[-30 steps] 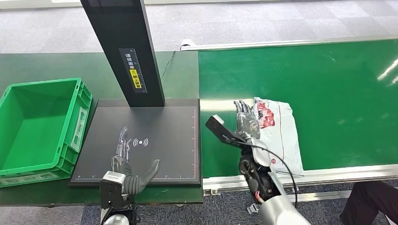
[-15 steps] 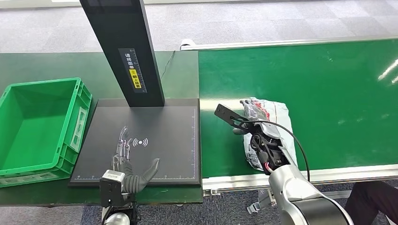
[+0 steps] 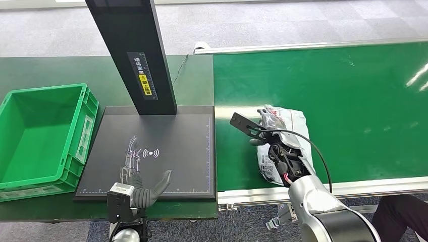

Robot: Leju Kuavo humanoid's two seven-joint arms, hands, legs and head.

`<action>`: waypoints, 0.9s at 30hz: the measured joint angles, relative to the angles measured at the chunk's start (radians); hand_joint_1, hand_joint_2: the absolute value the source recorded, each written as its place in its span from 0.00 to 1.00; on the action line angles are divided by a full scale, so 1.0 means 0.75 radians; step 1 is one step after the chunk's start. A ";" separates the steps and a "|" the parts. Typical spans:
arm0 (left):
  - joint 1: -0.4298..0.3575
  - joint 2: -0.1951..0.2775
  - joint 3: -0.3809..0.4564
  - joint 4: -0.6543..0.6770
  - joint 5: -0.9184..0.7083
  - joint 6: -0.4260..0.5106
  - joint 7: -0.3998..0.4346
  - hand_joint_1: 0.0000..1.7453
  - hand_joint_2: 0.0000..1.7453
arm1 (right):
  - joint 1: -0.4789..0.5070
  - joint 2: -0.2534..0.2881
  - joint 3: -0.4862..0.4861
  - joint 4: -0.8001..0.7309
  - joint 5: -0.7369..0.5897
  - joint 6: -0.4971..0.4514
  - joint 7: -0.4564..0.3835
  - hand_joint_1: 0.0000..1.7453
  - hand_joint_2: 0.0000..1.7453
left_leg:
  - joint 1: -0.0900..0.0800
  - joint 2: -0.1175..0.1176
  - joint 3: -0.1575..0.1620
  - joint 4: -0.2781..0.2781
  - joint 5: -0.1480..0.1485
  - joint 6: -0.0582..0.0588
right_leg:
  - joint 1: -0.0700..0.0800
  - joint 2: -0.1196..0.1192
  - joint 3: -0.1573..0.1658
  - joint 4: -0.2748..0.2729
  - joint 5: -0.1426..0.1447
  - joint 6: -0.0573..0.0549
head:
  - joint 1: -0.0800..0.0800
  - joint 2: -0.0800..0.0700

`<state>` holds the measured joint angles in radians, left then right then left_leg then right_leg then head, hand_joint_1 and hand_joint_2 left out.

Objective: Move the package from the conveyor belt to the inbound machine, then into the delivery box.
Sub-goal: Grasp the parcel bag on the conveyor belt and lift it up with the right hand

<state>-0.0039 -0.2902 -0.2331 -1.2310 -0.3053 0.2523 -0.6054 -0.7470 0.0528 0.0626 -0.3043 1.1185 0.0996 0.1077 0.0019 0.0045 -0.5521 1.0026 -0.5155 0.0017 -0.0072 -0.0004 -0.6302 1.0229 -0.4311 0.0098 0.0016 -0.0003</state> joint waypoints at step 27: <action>-0.028 0.009 -0.032 0.035 0.048 0.052 -0.019 0.00 1.00 | 0.179 0.148 0.072 0.063 0.070 0.335 -0.074 0.00 1.00 | 0.000 0.003 0.003 -0.001 -0.001 -0.001 | 0.001 0.001 0.001 0.000 0.000 0.000 | 0.000 0.000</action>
<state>-0.0250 -0.2834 -0.2573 -1.2051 -0.2692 0.2913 -0.6195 -0.6128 0.1641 0.1169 -0.2571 1.1710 0.3508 0.0523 0.0021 0.0065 -0.5497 1.0022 -0.5160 0.0012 -0.0068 0.0006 -0.6294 1.0226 -0.4314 0.0096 0.0019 -0.0004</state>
